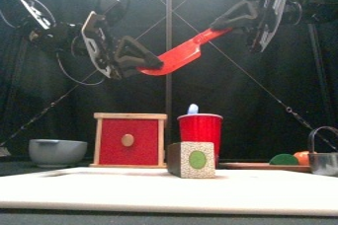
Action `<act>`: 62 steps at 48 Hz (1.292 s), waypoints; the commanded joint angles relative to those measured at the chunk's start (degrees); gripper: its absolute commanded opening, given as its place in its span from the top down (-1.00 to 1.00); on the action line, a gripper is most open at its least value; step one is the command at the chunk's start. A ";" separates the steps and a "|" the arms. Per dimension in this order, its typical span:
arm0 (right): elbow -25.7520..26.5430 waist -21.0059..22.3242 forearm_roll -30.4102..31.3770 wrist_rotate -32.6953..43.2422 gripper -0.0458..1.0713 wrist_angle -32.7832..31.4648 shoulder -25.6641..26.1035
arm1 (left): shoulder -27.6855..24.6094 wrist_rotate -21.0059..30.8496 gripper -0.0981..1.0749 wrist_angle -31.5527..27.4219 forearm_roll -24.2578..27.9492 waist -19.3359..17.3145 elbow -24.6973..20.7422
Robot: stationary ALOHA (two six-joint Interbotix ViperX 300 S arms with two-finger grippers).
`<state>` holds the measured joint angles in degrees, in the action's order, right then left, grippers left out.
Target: Grab knife with other hand
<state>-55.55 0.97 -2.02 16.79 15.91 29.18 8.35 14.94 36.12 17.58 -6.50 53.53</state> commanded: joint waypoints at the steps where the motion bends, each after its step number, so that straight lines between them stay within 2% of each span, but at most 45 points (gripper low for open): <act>1: 1.23 -0.88 -2.29 0.00 -0.03 -3.96 -1.32 | 2.46 -0.09 0.11 0.35 -0.09 -0.09 -1.05; 14: 5.80 -0.44 -5.36 -0.26 -0.04 -21.01 -5.45 | 3.60 -0.26 0.11 0.53 0.00 0.09 -0.88; 17: 6.68 -0.35 -5.36 -0.26 -0.04 -22.94 -6.33 | 3.52 -0.26 0.11 0.88 0.00 0.09 -0.70; 38: 7.91 0.62 -5.27 -0.35 -0.08 -23.73 -8.44 | 3.78 -0.26 0.11 1.23 0.26 0.62 -0.70; 53: 8.09 1.41 -5.10 -0.26 -0.43 -23.55 -8.53 | 3.78 -0.26 0.11 1.14 0.35 0.70 -0.53; 62: 8.35 1.93 -5.01 -0.26 -0.42 -23.99 -7.73 | 3.78 -0.18 0.11 1.23 0.18 1.14 0.53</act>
<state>-48.43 2.55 -7.12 16.61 -8.17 20.04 11.43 14.77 36.74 17.75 -5.71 54.49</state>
